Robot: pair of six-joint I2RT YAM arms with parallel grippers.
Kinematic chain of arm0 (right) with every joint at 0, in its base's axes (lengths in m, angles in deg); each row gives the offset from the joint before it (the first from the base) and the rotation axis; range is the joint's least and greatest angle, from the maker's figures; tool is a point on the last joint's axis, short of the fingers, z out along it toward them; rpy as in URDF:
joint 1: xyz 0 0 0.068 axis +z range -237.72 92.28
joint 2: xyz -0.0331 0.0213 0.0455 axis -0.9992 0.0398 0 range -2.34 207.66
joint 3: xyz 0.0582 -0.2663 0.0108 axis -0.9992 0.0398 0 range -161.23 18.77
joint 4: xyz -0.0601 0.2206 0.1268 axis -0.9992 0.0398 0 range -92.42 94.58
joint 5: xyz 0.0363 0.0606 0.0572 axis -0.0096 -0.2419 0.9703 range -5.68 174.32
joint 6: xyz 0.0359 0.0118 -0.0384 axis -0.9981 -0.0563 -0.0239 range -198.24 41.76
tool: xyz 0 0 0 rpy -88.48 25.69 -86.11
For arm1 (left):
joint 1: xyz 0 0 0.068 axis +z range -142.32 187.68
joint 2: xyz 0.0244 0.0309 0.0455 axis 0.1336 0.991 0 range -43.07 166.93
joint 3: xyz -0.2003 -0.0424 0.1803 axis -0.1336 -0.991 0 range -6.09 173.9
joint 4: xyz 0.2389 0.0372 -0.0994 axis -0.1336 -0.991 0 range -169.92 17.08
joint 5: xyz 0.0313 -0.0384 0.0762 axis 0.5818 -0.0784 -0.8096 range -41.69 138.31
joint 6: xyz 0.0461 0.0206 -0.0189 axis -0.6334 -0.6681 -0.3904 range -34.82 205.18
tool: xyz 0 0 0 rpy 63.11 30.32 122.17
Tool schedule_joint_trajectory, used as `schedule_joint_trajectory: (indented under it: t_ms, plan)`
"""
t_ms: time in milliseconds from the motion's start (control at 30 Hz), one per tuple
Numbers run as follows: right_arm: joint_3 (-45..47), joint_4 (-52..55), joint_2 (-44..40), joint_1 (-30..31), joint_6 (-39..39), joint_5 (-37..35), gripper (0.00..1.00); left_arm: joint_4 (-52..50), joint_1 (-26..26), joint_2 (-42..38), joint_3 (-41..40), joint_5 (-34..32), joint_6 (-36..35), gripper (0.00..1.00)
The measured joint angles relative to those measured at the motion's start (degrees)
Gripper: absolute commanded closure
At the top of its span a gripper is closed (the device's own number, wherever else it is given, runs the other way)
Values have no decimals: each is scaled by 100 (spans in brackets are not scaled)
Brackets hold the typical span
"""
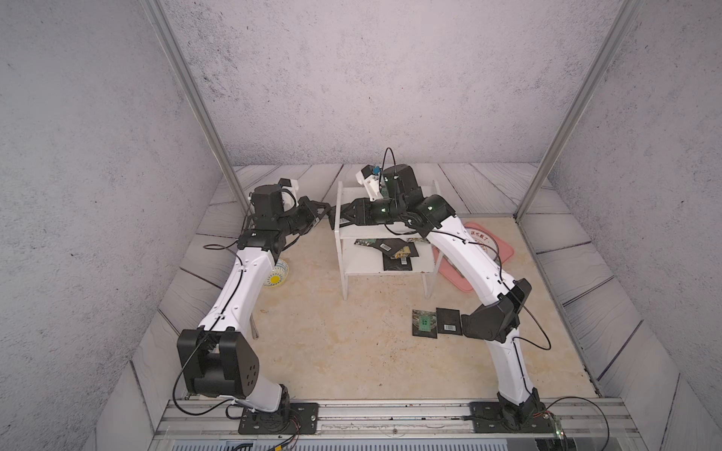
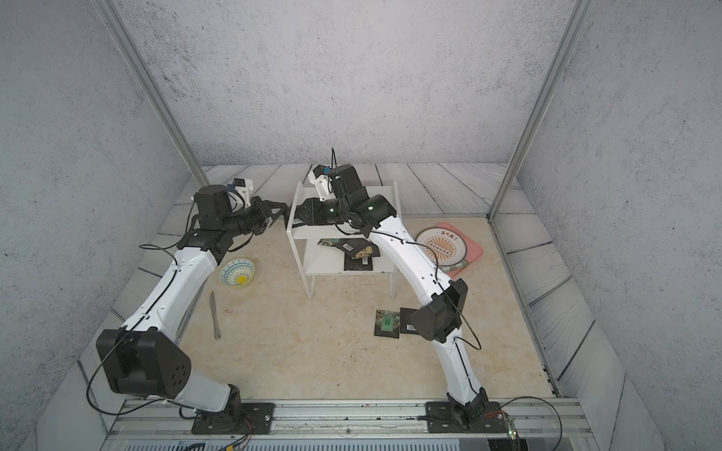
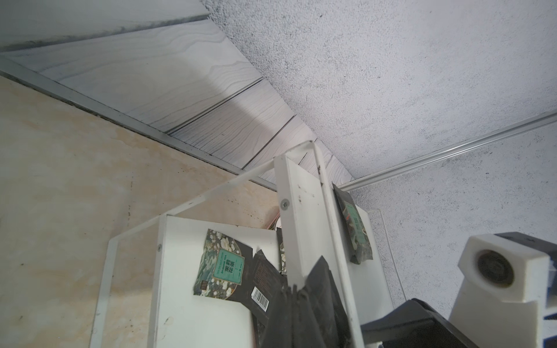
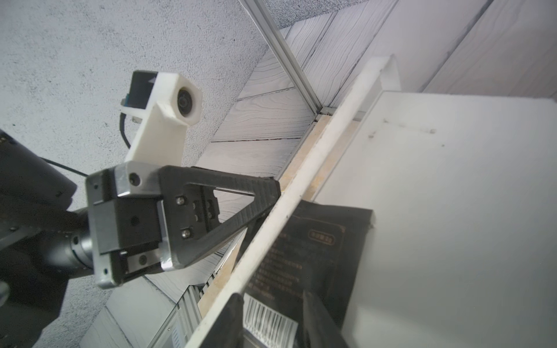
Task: Remove the tea bags from the shelf
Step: Pick up the tea bag from the shelf, then place the tea bag at the center of the board.
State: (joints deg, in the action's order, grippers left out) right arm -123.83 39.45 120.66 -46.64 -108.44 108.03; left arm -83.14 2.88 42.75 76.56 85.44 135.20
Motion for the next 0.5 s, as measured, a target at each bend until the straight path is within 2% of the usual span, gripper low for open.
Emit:
schedule_joint_trajectory:
  t_ms: [300, 500]
  plan:
    - [754, 118, -640, 11, 162, -190, 58, -645, 372, -898, -181, -570, -339, 100]
    - [1556, 125, -1303, 11, 188, -293, 57, -1034, 426, -1685, -575, -903, -542, 100]
